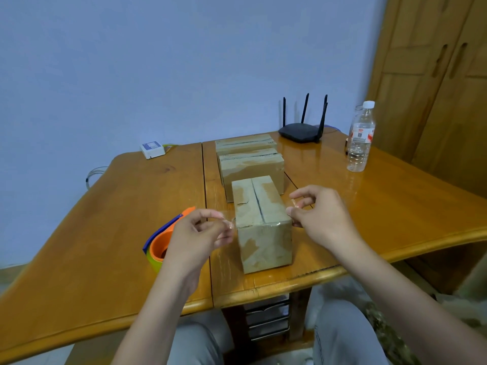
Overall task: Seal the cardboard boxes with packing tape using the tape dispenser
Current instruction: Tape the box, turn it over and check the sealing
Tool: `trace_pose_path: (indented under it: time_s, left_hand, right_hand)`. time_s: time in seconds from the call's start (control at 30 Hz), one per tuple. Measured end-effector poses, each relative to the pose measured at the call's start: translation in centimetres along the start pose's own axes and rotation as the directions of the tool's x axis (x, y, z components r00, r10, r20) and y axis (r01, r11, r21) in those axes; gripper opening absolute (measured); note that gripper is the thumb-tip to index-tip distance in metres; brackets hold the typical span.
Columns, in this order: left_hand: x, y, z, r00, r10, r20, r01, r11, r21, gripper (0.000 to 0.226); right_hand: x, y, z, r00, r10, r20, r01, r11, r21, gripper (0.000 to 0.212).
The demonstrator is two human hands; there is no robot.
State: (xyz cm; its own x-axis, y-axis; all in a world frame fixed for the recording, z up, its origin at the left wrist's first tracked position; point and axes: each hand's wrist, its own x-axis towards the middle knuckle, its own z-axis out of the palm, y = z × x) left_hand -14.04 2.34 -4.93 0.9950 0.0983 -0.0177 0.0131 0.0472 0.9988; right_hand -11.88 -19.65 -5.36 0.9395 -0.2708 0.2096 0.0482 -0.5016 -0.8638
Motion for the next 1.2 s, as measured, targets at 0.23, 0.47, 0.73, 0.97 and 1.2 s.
trace_pose_path:
  time_s: [0.23, 0.47, 0.73, 0.97, 1.2]
  left_hand:
    - [0.2, -0.1, -0.6, 0.997, -0.001, 0.076, -0.002, 0.999, 0.036, 0.039]
    - [0.1, -1.0, -1.2, 0.993, 0.020, 0.114, -0.040, 0.984, 0.172, 0.038]
    - [0.8, -2.1, -1.1, 0.994, 0.014, 0.106, -0.039, 0.971, 0.236, 0.027]
    - [0.9, -2.9, -0.8, 0.993, -0.070, 0.099, 0.062, 0.994, 0.087, 0.019]
    - [1.1, -3.4, -1.2, 0.992, -0.096, 0.079, 0.093, 0.995, 0.041, 0.018]
  right_hand:
    - [-0.1, 0.7, -0.1, 0.995, 0.097, 0.025, -0.100, 0.984, 0.149, 0.021]
    - [-1.0, 1.9, 0.4, 0.988, 0.153, 0.032, -0.155, 0.938, 0.311, 0.022]
    - [-1.2, 2.4, 0.6, 0.969, 0.228, 0.090, -0.245, 0.875, 0.419, 0.013]
    - [-1.5, 3.0, 1.0, 0.954, 0.279, 0.113, -0.300, 0.839, 0.455, 0.009]
    - [-1.8, 2.8, 0.9, 0.957, 0.270, 0.110, -0.291, 0.856, 0.428, 0.004]
